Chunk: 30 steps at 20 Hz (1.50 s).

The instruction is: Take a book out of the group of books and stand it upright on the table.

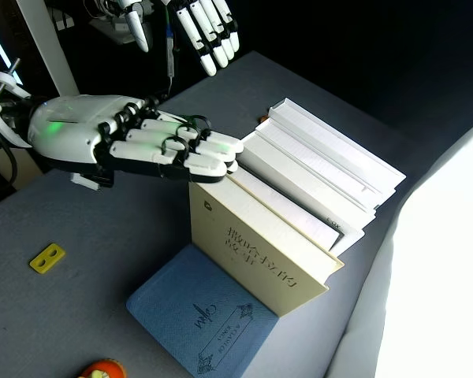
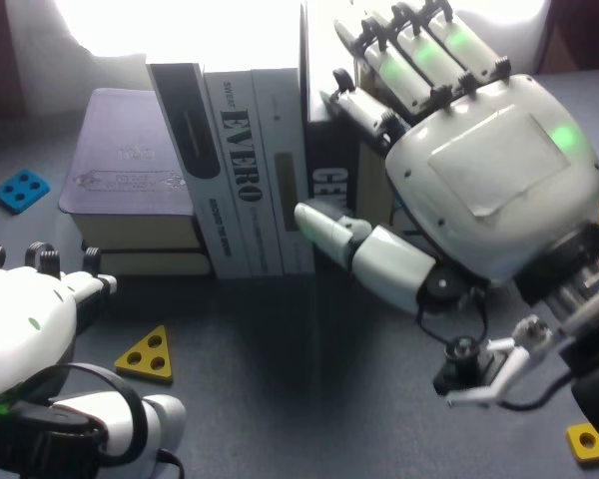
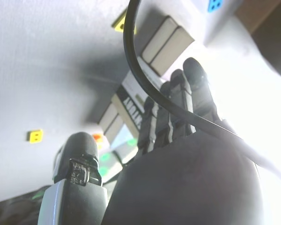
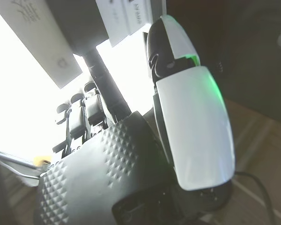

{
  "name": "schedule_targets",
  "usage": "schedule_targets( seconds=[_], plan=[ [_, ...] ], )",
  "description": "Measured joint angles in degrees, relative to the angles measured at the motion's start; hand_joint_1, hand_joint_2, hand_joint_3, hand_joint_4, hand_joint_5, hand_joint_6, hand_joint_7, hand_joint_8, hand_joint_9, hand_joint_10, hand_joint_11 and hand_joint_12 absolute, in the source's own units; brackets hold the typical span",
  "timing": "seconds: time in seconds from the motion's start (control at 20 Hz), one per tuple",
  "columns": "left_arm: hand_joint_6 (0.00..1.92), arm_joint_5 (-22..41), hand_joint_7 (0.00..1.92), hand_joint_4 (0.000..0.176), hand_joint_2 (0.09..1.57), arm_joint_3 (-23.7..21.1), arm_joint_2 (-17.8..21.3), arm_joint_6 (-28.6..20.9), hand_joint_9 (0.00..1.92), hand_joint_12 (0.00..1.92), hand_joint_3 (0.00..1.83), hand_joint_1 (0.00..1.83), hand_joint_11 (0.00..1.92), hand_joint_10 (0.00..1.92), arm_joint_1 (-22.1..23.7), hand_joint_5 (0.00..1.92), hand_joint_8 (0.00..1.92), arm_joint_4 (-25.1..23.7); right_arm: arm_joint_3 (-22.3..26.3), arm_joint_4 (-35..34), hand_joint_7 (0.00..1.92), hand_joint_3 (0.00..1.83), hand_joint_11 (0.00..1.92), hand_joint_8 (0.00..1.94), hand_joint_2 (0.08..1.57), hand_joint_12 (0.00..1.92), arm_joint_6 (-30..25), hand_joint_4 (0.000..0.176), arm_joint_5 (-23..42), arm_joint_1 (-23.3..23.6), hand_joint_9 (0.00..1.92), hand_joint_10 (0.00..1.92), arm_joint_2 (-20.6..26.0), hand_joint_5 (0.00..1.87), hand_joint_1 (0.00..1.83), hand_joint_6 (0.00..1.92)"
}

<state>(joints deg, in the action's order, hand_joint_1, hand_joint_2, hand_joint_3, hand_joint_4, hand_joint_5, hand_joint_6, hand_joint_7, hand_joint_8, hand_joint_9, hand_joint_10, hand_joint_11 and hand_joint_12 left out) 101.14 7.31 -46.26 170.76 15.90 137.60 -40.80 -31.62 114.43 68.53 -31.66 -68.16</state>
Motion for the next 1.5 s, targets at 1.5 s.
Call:
schedule_targets(
  seconds=[1.5],
  plan=[
    [0.01,0.09,0.09,0.053,1.33,0.00,0.00,0.00,0.10,0.32,0.00,0.13,0.00,0.01,-0.07,0.12,0.00,0.02,17.14,3.89,0.02,0.01,0.00,0.01,1.25,0.00,10.29,0.000,-3.67,-11.43,0.00,0.00,10.80,0.58,0.00,0.16]
  ],
)
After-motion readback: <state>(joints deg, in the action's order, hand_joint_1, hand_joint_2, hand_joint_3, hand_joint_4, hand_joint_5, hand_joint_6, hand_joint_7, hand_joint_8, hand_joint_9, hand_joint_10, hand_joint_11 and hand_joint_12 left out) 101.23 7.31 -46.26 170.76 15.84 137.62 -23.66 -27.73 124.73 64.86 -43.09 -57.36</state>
